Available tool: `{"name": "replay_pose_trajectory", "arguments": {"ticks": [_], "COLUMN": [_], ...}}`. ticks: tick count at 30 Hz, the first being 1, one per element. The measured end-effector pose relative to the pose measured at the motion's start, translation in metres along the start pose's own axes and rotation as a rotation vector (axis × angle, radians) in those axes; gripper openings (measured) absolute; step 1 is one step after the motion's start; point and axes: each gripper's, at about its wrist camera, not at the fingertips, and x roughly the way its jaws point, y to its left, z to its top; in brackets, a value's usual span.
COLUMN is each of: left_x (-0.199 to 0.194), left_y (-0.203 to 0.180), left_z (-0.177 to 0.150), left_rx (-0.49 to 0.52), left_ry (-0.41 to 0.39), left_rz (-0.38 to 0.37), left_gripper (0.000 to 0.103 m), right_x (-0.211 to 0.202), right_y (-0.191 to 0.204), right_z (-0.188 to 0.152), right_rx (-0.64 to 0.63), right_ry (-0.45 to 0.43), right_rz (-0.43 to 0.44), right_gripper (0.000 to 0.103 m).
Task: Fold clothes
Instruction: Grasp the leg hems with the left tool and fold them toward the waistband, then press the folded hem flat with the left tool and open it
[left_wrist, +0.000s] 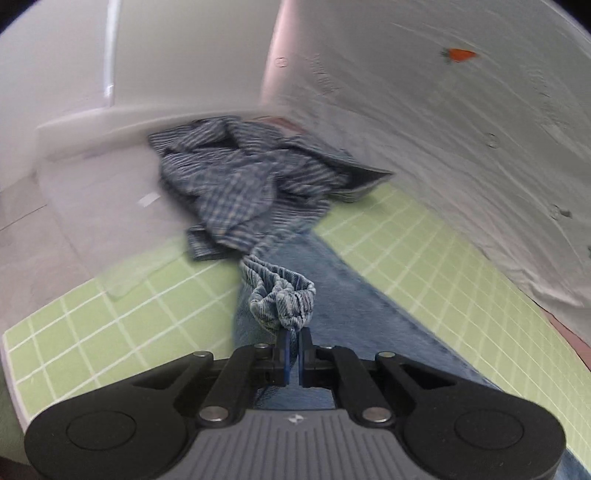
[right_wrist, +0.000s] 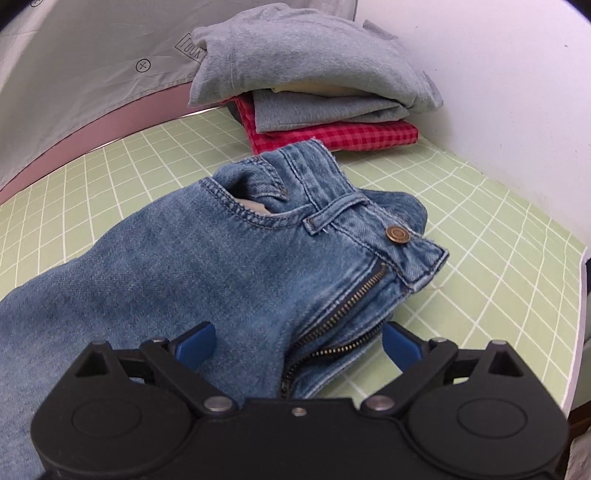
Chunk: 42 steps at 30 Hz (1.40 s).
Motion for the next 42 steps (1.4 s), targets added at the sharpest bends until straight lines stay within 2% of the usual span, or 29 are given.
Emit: {"name": "replay_pose_trajectory", "arguments": {"ticks": [2, 4, 8, 10, 11, 19, 22, 24, 26, 27, 30, 35, 37, 38, 39, 42], "left_x": [-0.007, -0.013, -0.005, 0.008, 0.013, 0.032, 0.028, 0.027, 0.031, 0.035, 0.050, 0.076, 0.082, 0.082, 0.079, 0.068], "left_y": [-0.029, -0.059, -0.103, -0.109, -0.109, -0.103, -0.115, -0.124, -0.134, -0.139, -0.151, -0.162, -0.163, -0.162, -0.161, -0.156], "left_z": [-0.005, -0.018, -0.064, -0.088, -0.094, -0.089, -0.087, -0.089, -0.091, -0.094, -0.098, -0.103, -0.102, -0.100, -0.099, -0.095], "left_rx": [0.074, 0.189, 0.448, 0.494, 0.495, 0.442, 0.498, 0.566, 0.642, 0.678, 0.752, 0.802, 0.805, 0.802, 0.796, 0.770], "left_ry": [0.022, 0.061, 0.263, 0.372, 0.392, 0.296, 0.216, 0.172, 0.152, 0.150, 0.160, 0.180, 0.178, 0.177, 0.173, 0.146], "left_rz": [-0.080, -0.163, -0.338, -0.336, -0.326, -0.296, -0.296, -0.287, -0.270, -0.262, -0.235, -0.177, -0.171, -0.180, -0.190, -0.223], "left_gripper": [0.004, 0.004, 0.001, 0.001, 0.000, 0.002, 0.023, 0.044, 0.057, 0.059, 0.059, 0.059, 0.051, 0.038, 0.031, 0.018], "right_x": [0.000, 0.000, 0.000, 0.000, 0.001, 0.004, 0.004, 0.004, 0.005, 0.005, 0.006, 0.003, 0.002, 0.002, 0.001, -0.001], "right_y": [0.000, -0.001, -0.002, -0.003, -0.004, -0.005, -0.004, -0.003, -0.003, -0.004, -0.005, -0.007, -0.008, -0.009, -0.009, -0.008], "right_z": [-0.002, -0.003, -0.003, -0.005, -0.006, -0.008, -0.007, -0.007, -0.007, -0.007, -0.006, -0.006, -0.006, -0.006, -0.006, -0.007], "right_rx": [0.015, 0.025, 0.032, 0.044, 0.050, 0.070, 0.070, 0.070, 0.070, 0.070, 0.075, 0.075, 0.084, 0.091, 0.097, 0.105], "right_ry": [0.005, 0.006, 0.006, 0.012, 0.015, 0.026, 0.029, 0.032, 0.034, 0.035, 0.041, 0.044, 0.046, 0.047, 0.047, 0.046], "right_rz": [0.007, 0.013, 0.018, 0.021, 0.022, 0.033, 0.032, 0.034, 0.037, 0.038, 0.041, 0.036, 0.035, 0.035, 0.034, 0.030], "right_gripper": [0.098, 0.098, 0.098, 0.098, 0.098, 0.098, 0.098, 0.098, 0.098, 0.098, 0.099, 0.099, 0.099, 0.099, 0.099, 0.099]}}
